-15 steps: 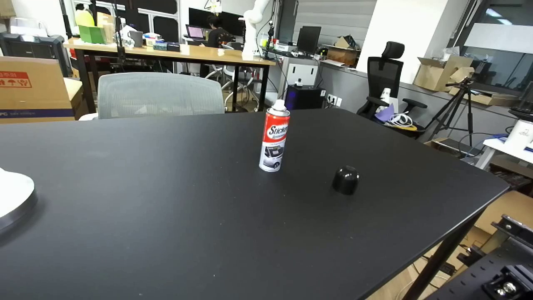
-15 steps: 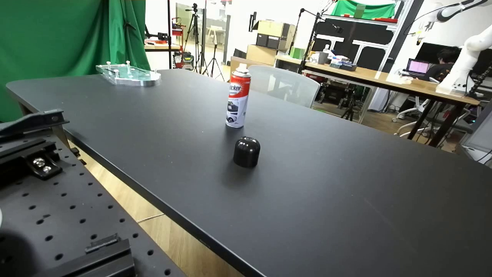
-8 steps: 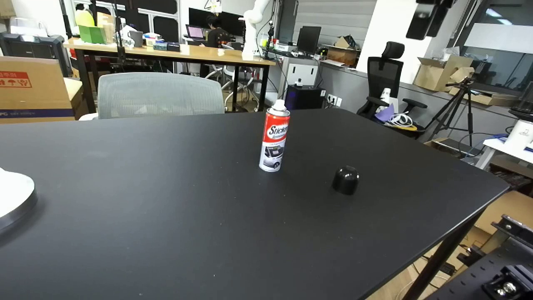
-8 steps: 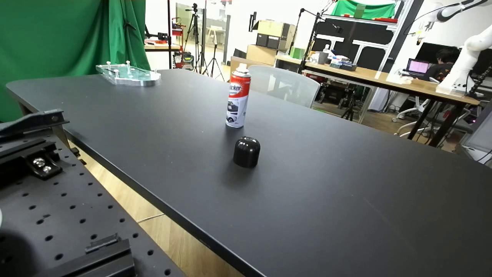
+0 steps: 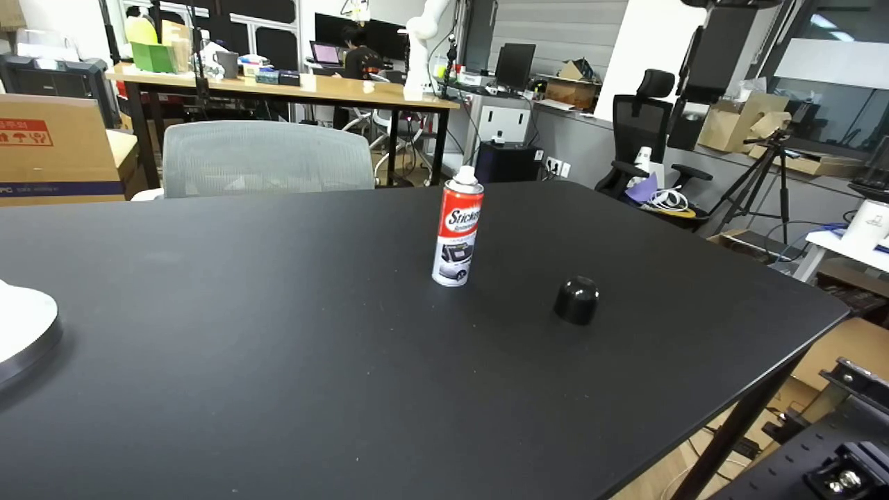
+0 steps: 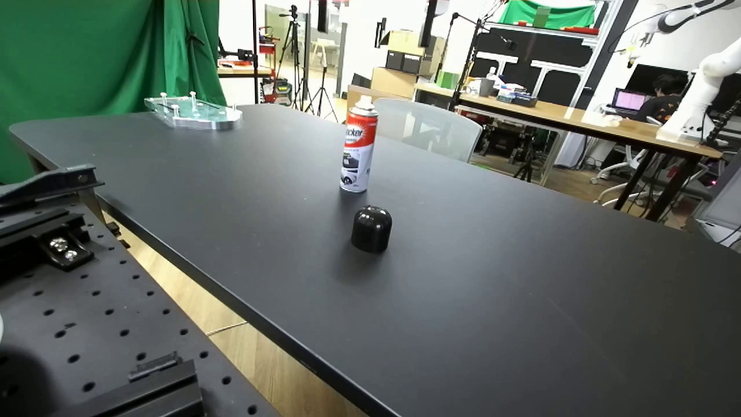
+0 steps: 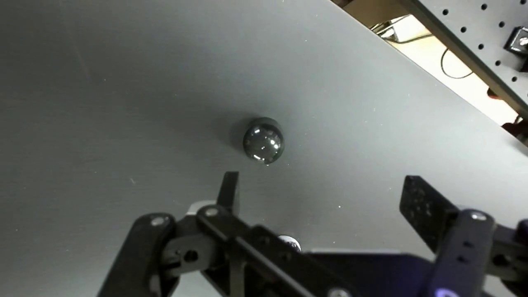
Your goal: Put the black lid on the can
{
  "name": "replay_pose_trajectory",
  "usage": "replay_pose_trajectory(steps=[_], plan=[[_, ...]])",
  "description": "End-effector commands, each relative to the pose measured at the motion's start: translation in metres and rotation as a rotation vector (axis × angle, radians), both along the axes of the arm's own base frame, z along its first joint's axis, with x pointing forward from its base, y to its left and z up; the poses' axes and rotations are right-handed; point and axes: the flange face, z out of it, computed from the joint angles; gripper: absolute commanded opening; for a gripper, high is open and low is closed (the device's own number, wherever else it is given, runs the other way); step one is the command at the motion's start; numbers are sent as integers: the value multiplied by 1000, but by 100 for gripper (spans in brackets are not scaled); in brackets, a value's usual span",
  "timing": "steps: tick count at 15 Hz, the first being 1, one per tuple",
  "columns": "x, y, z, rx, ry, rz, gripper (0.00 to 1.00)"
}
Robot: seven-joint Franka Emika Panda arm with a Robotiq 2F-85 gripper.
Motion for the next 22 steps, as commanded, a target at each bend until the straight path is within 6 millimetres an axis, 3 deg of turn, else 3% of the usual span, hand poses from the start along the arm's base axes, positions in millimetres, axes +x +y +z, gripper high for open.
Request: replay_pose_trajectory(steps=[1,3,8,16,22], plan=[[0,1,2,-1,-4,1,100],[1,1,3,-3,-37,-23,100],[18,-6,-26,25,-74,-100,100],[49,-8,-102,23,-92,-182,100],[54,-2,-152,35,-117,-253,100]])
